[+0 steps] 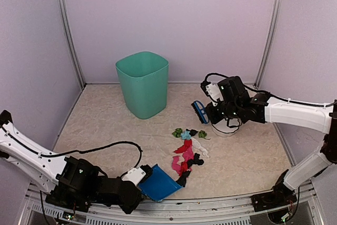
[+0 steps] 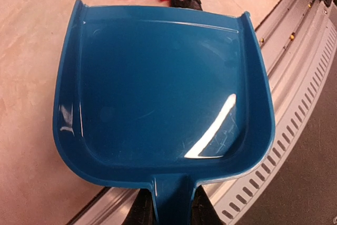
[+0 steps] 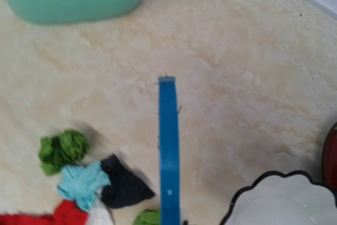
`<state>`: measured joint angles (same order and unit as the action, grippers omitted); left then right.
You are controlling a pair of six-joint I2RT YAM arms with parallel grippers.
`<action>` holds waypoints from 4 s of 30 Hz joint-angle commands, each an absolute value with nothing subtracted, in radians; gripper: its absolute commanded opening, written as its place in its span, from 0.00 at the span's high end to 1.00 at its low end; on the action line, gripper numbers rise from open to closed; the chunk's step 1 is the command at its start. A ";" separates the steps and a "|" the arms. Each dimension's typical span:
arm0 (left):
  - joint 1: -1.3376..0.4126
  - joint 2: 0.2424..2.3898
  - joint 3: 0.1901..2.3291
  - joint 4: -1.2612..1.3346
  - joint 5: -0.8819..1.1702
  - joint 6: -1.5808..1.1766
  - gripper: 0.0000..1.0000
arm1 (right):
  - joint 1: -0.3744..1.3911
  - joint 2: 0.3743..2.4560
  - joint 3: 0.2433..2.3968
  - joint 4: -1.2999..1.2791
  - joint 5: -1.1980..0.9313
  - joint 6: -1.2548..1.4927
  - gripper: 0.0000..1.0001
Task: Sweep away the paper scraps from the table
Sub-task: Sweep the paper scraps into the dustpan.
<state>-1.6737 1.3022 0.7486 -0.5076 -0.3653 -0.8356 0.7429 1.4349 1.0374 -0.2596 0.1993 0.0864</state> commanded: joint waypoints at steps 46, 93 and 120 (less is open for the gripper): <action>-1.434 1.728 0.966 -0.432 -0.103 -0.878 1.00 | 1.057 1.619 0.893 -0.275 0.299 0.020 1.00; -1.309 1.740 0.868 -0.263 -0.162 -0.780 1.00 | 1.246 1.408 0.837 -0.263 0.319 0.279 1.00; -1.306 1.641 0.794 -0.015 -0.345 -0.657 1.00 | 1.211 0.972 0.605 -0.283 0.730 0.613 1.00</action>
<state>-1.3209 1.7039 0.7933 -0.0376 -0.2893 -0.6930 1.2243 1.0126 0.6376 -0.2878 0.6830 0.5529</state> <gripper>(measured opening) 0.167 0.046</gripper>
